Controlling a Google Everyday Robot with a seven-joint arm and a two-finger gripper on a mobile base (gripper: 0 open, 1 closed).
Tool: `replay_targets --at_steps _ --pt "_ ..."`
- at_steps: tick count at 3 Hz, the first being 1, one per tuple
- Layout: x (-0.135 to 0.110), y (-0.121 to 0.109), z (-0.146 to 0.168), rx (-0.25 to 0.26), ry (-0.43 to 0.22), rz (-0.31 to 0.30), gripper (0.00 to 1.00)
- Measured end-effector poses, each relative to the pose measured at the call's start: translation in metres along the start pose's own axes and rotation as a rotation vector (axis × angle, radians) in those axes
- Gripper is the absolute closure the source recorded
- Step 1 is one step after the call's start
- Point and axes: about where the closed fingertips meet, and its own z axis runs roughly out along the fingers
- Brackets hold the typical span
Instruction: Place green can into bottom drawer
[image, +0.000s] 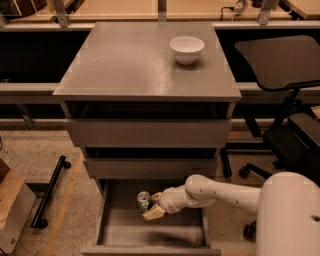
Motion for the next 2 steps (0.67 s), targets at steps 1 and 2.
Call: replay_targets --at_steps 1,2 --pt "0.0396 -0.023 0.0291 -0.011 0.018 0.039 1.0" --pt "0.0444 -0.0322 0.0327 0.001 0.013 0.049 1.0"
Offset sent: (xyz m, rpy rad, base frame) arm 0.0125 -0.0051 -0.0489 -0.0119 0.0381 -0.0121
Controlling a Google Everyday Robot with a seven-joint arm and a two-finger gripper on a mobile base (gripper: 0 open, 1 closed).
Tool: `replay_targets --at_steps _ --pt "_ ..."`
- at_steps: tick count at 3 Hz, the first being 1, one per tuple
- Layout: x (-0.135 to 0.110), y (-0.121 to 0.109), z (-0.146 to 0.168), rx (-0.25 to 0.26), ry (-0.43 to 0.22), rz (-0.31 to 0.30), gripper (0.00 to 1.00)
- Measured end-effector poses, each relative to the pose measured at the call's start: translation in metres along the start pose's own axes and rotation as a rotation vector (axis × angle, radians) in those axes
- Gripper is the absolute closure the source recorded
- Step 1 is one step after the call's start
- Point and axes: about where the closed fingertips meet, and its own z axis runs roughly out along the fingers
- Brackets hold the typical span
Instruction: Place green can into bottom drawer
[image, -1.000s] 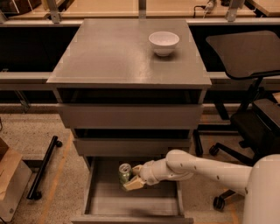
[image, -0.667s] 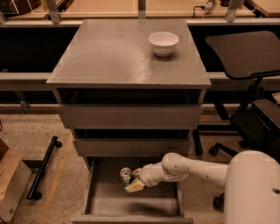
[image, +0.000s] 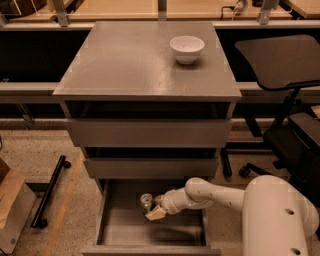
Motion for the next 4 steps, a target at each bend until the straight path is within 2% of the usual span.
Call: replay_targets --at_steps 2,3,4 --pt "0.021 0.008 0.04 0.019 -0.039 -0.07 1.0" --pt "0.041 0.005 0.058 0.048 -0.085 -0.076 0.83" --pt "0.057 0.0 0.072 0.068 -0.131 -0.063 0.61"
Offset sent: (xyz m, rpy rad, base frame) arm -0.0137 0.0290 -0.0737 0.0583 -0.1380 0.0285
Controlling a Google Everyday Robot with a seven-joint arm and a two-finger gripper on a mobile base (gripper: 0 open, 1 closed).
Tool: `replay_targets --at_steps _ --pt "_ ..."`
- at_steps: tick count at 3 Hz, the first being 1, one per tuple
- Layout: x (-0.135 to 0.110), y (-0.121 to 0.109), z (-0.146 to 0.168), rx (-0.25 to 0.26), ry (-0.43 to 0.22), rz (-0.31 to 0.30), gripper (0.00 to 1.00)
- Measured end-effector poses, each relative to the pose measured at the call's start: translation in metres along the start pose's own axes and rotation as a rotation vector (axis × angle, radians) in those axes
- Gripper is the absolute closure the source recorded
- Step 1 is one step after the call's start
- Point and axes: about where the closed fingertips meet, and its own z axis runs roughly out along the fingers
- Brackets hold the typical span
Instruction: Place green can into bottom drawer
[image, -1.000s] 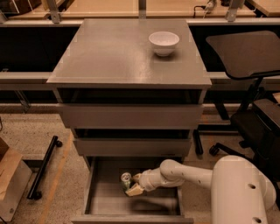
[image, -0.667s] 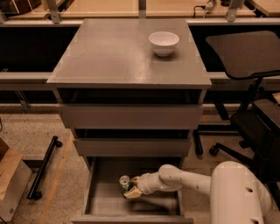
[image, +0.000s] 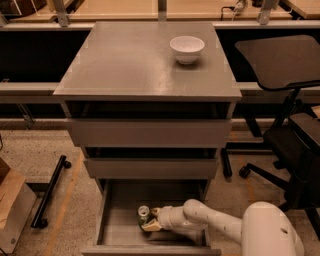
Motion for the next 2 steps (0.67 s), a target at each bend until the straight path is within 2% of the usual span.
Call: replay_targets --at_steps 2 --pt "0.0195 0.0009 0.0174 0.003 -0.054 0.03 0.13"
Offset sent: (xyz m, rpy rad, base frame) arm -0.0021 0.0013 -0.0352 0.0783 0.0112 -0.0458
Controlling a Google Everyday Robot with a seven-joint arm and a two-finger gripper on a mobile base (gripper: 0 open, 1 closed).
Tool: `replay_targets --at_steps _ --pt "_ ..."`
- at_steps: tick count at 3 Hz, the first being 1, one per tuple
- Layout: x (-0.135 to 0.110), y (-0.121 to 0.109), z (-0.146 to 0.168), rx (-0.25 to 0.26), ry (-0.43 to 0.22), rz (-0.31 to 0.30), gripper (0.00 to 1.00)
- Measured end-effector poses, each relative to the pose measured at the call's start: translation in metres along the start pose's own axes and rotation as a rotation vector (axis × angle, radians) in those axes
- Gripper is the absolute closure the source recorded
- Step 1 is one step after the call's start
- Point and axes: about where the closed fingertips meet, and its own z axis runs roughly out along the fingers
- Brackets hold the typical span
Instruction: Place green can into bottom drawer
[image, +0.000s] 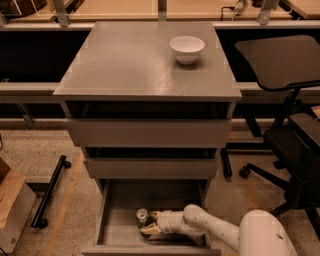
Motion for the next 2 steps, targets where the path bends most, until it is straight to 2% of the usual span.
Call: replay_targets --at_steps 1,2 --pt "0.0018 0.0011 0.0023 -0.001 -0.012 0.004 0.0" --pt "0.0018 0.0011 0.0024 -0.001 -0.012 0.004 0.0"
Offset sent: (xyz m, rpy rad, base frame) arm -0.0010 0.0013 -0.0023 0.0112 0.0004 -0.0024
